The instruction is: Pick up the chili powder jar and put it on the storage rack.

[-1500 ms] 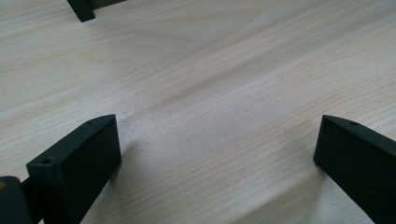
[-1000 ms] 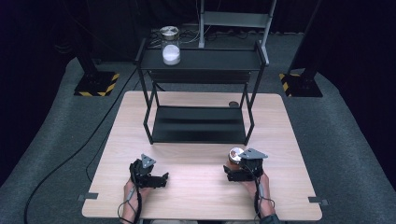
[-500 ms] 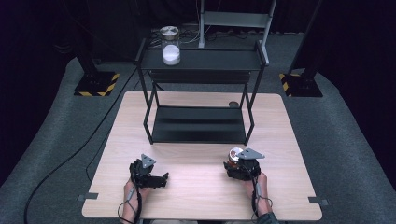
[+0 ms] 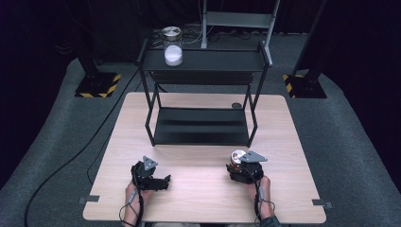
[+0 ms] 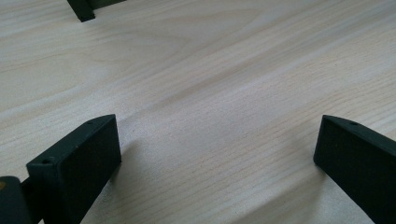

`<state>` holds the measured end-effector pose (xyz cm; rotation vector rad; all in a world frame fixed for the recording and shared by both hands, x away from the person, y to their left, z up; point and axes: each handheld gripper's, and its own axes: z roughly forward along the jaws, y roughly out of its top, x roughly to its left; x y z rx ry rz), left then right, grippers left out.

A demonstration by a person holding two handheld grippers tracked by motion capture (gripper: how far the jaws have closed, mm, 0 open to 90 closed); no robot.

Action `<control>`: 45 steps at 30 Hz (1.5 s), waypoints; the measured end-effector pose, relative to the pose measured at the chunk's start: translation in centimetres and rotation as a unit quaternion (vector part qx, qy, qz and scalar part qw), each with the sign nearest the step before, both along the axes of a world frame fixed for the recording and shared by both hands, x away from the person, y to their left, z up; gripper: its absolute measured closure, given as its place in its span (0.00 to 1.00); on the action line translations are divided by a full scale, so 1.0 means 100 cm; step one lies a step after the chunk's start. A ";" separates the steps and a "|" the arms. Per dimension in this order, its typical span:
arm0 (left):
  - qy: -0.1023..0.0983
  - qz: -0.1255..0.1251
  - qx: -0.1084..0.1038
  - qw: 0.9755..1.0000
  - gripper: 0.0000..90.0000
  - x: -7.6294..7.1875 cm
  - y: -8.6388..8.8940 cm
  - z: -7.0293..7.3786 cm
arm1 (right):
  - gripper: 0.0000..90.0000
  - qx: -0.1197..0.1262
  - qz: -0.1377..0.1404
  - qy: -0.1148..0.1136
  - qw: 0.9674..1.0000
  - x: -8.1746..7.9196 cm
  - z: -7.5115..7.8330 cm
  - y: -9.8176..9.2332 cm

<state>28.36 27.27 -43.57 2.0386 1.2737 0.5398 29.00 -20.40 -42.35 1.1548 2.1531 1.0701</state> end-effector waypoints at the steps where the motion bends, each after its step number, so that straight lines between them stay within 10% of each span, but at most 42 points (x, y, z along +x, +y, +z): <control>1: 0.000 0.000 0.000 1.000 0.00 0.000 0.000 0.000 | 0.34 -0.001 0.001 0.003 1.000 0.001 0.001 0.000; 45: 0.000 0.000 0.000 1.000 0.00 0.000 0.000 0.000 | 0.34 -0.075 0.032 0.088 0.993 0.053 0.107 0.013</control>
